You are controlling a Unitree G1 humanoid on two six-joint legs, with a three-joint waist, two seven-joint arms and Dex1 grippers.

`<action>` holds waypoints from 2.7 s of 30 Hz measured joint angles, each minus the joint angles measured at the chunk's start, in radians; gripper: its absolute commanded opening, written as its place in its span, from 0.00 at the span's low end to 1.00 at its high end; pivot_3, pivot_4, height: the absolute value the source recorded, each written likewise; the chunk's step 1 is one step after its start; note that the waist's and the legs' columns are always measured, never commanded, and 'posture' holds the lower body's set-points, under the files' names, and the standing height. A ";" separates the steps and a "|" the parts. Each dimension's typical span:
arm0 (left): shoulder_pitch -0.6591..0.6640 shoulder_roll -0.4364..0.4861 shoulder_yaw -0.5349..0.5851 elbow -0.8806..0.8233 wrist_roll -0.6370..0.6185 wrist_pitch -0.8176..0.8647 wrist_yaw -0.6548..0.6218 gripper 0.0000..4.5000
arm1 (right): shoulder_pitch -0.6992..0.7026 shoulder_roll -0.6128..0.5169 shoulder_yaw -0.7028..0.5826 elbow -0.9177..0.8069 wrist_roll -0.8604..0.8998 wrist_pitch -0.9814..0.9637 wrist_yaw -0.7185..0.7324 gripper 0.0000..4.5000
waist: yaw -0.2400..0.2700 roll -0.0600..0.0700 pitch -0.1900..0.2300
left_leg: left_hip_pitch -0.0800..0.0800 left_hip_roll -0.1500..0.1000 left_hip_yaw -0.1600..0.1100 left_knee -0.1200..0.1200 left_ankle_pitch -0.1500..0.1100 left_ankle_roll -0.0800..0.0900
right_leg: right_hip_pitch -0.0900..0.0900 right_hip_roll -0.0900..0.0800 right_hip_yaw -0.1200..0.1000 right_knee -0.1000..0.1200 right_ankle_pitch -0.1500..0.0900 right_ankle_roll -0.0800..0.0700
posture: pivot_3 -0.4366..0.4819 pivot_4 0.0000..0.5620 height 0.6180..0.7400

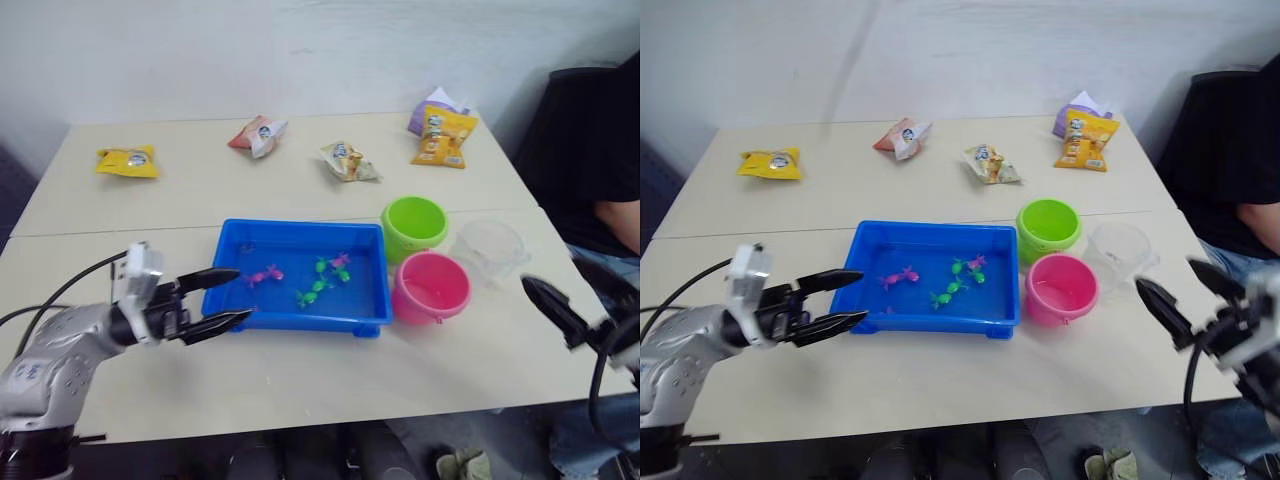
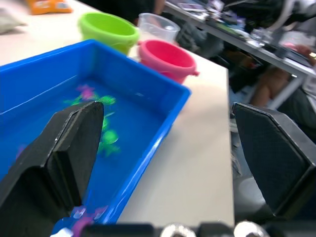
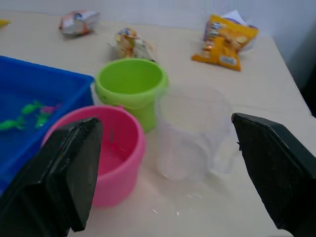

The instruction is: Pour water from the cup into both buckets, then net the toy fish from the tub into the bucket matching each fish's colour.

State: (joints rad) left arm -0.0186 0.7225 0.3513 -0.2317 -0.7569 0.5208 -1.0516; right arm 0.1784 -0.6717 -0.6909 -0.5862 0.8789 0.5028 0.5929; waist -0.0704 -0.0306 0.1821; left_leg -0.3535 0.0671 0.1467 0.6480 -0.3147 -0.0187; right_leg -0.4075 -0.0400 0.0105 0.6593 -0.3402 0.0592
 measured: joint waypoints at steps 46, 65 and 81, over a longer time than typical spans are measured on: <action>-0.223 0.061 0.034 0.358 0.382 0.378 0.902 1.00 | -0.188 0.078 0.584 0.149 -0.327 -0.495 0.463 0.99 | 0.020 -0.011 -0.005 | -0.001 0.001 -0.003 -0.001 0.001 0.002 | 0.010 -0.020 -0.031 -0.003 -0.003 -0.005 | 0.48 0.27 0.99; -0.333 -0.003 -0.004 0.560 0.438 0.380 0.862 0.01 | -0.107 0.060 0.570 0.116 -0.366 -0.502 0.400 1.00 | 0.041 -0.011 -0.006 | 0.001 0.001 -0.002 0.000 0.002 0.002 | 0.010 -0.020 -0.030 0.000 -0.003 -0.005 | 0.48 0.27 0.99; -0.412 0.177 -0.198 0.247 0.309 -0.359 -0.224 0.01 | -0.472 -0.199 0.570 0.028 -0.087 0.044 0.265 1.00 | 0.043 -0.006 -0.001 | -0.001 -0.001 -0.003 -0.001 0.004 0.002 | 0.009 -0.021 -0.031 -0.002 -0.003 -0.005 | 0.48 0.27 0.99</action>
State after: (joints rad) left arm -0.4311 0.8995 0.1535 0.0156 -0.4476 0.1617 -1.2758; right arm -0.2940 -0.8708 -0.1206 -0.5579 0.7915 0.5467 0.8579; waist -0.0277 -0.0371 0.1812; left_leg -0.3550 0.0665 0.1433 0.6468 -0.3108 -0.0162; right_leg -0.3980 -0.0611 -0.0207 0.6570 -0.3433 0.0545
